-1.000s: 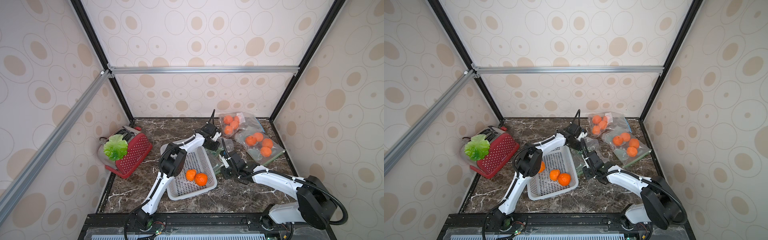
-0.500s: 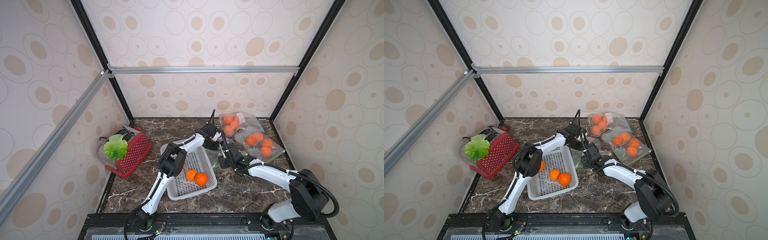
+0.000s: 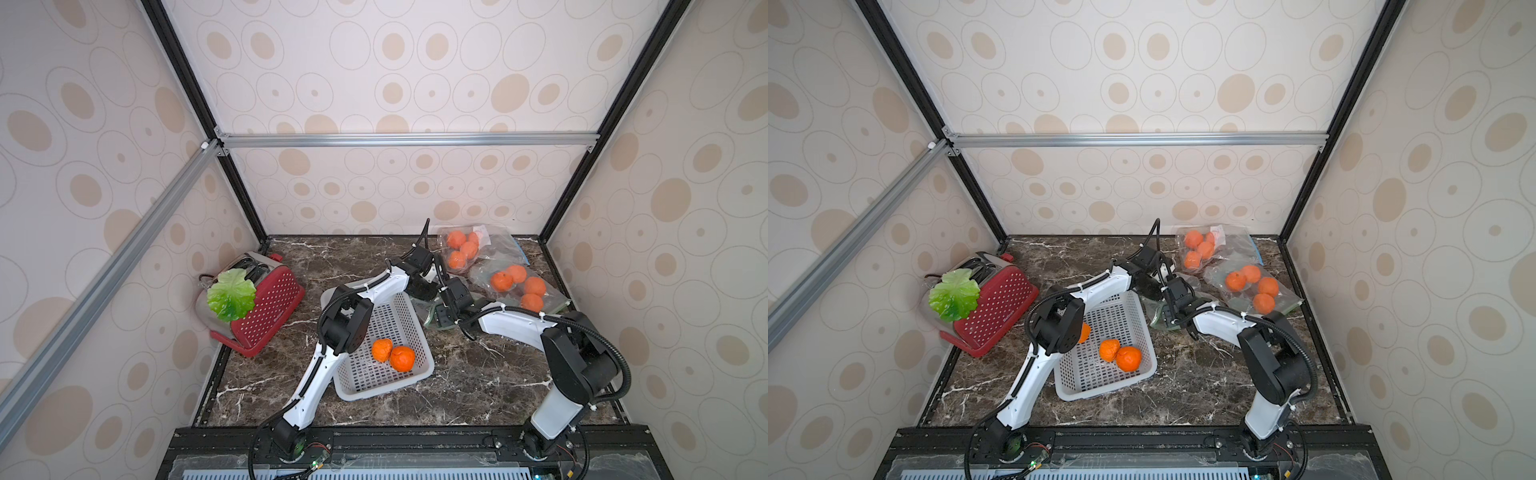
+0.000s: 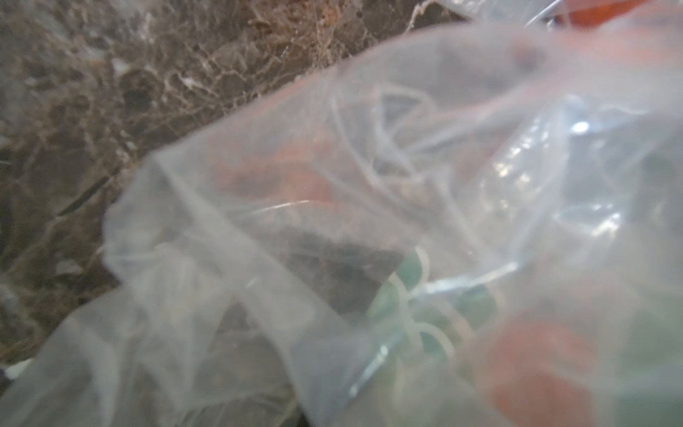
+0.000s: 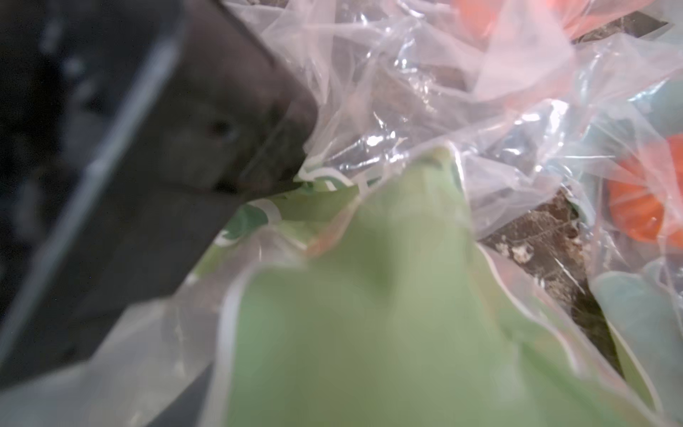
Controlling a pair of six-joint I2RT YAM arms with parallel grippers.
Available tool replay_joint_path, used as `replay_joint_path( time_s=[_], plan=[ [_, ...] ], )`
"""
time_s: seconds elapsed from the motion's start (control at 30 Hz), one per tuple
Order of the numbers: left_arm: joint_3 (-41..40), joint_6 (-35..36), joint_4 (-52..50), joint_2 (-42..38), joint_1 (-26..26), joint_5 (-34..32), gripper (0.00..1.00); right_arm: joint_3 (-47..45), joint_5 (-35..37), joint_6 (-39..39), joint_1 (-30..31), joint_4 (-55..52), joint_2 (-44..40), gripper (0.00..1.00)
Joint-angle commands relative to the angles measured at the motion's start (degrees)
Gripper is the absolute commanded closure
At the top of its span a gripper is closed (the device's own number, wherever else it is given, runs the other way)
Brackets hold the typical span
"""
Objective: Open the zip-top bag and take out the orange
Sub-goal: Pick up the orange from the zipper food storage bag.
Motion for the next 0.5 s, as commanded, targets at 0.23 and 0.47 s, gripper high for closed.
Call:
replay_joint_path(
  time_s=[0.23, 0.47],
  plan=[
    [0.83, 0.50, -1.10, 0.71, 0.23, 0.27, 1.00, 1.39, -2.55, 0.25, -1.02, -0.91, 1.09, 0.41],
    [1.50, -0.01, -1.43, 0.96, 0.51, -3.13, 1.00, -0.25, -13.83, -2.42, -1.06, -10.99, -14.72, 0.47]
  ],
)
